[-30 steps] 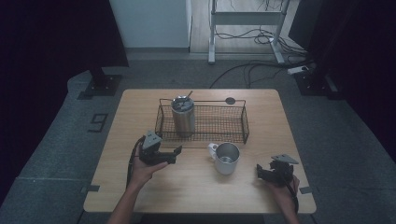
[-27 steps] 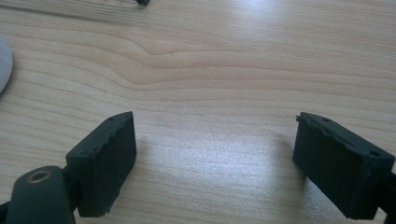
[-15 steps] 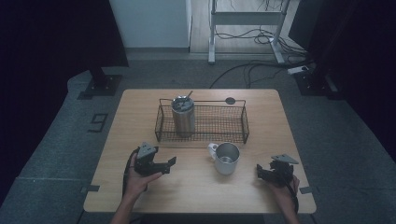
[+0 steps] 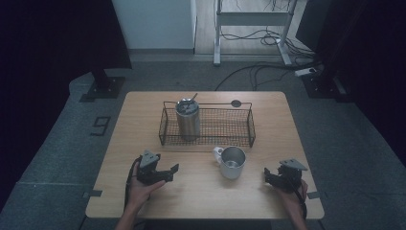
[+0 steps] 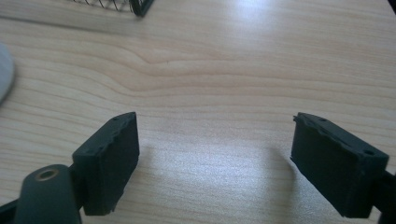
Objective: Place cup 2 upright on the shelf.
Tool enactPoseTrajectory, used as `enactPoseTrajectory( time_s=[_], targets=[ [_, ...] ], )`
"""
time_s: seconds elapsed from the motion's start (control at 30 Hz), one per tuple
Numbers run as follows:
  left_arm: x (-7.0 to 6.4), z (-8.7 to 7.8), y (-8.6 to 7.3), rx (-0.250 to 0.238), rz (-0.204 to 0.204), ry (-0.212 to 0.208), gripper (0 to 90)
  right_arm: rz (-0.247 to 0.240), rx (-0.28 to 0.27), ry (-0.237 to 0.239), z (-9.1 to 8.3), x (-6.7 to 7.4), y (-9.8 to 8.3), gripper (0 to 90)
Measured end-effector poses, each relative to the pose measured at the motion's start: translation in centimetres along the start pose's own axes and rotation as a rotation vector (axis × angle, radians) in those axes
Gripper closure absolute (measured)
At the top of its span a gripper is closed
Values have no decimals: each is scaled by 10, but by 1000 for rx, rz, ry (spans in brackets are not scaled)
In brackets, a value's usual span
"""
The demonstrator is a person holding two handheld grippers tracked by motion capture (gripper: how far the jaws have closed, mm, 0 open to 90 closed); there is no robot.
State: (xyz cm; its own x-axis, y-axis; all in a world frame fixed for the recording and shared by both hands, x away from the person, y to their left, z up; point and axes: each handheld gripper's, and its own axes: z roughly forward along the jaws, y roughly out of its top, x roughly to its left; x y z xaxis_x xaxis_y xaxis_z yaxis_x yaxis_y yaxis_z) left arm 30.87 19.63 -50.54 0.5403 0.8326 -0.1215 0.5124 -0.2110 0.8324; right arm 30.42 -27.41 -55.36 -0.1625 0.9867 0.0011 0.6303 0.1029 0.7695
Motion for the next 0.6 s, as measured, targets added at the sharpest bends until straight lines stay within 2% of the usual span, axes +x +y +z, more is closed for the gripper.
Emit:
enactPoseTrajectory(
  time_s=[0.07, 0.3, 0.43, 0.5, 0.6],
  targets=[
    [-1, 1, 0, 1, 3, -1, 113, 3, -9, 13, -2, -1, 0, 147],
    [2, 3, -3, -1, 5, 18, 126, 16, -122, 60, -26, 1, 6, 153],
    [4, 2, -4, 4, -4, 24, 126, 45, -148, 145, -36, 5, 11, 148],
    [5, 1, -3, 0, -6, 28, 127, 58, -161, 202, -39, 7, 12, 146],
    [6, -1, -3, -9, -14, 25, 129, 36, -174, 214, -43, 13, 13, 144]
  ],
)
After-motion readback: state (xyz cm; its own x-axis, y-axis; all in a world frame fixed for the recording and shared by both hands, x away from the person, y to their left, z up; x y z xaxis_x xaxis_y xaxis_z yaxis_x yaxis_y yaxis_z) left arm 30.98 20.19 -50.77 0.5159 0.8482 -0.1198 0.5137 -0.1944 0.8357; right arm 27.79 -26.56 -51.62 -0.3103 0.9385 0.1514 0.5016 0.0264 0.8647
